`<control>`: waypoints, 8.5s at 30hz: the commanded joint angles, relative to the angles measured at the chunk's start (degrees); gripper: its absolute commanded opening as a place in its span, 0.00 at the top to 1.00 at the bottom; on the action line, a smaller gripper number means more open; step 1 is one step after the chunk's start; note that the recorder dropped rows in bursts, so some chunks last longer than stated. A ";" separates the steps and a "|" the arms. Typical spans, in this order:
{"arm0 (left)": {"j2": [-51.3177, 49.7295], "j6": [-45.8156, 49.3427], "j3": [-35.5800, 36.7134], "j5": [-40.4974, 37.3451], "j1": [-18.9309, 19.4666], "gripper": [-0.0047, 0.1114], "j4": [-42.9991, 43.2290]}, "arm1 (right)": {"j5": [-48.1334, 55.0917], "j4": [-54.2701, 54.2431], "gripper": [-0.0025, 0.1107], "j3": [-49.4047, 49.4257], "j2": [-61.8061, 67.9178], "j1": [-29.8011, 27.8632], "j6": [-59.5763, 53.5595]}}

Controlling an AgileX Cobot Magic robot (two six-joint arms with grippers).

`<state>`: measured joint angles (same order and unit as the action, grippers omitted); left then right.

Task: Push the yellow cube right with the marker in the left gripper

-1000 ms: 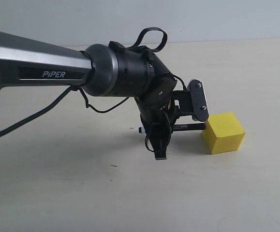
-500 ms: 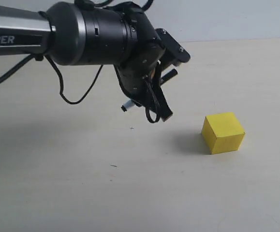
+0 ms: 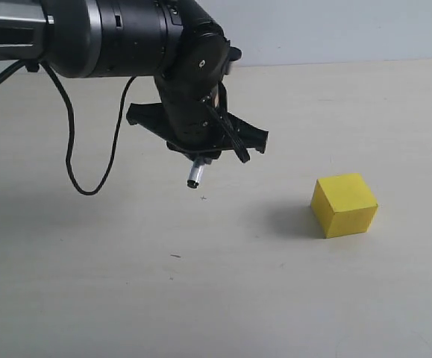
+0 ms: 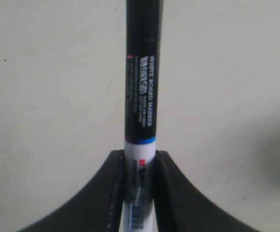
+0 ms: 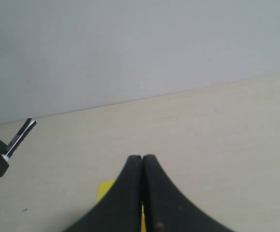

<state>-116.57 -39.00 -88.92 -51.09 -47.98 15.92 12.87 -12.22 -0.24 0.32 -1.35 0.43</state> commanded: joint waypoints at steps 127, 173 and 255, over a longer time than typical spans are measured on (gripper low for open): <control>-10.22 -8.60 -0.33 0.11 4.66 0.72 -14.64 | -0.35 0.18 0.98 0.24 -0.05 0.01 -0.43; 46.77 4.42 37.09 23.55 -2.73 0.96 0.07 | -0.34 0.29 0.98 0.24 -0.05 0.01 -0.43; 116.57 12.05 54.64 21.83 40.02 0.96 -6.86 | -0.34 0.15 0.98 0.24 -0.05 0.01 -0.43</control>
<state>-0.14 -26.73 -37.97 -33.33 -8.07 10.10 12.87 -12.22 -0.24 0.32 -1.35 0.43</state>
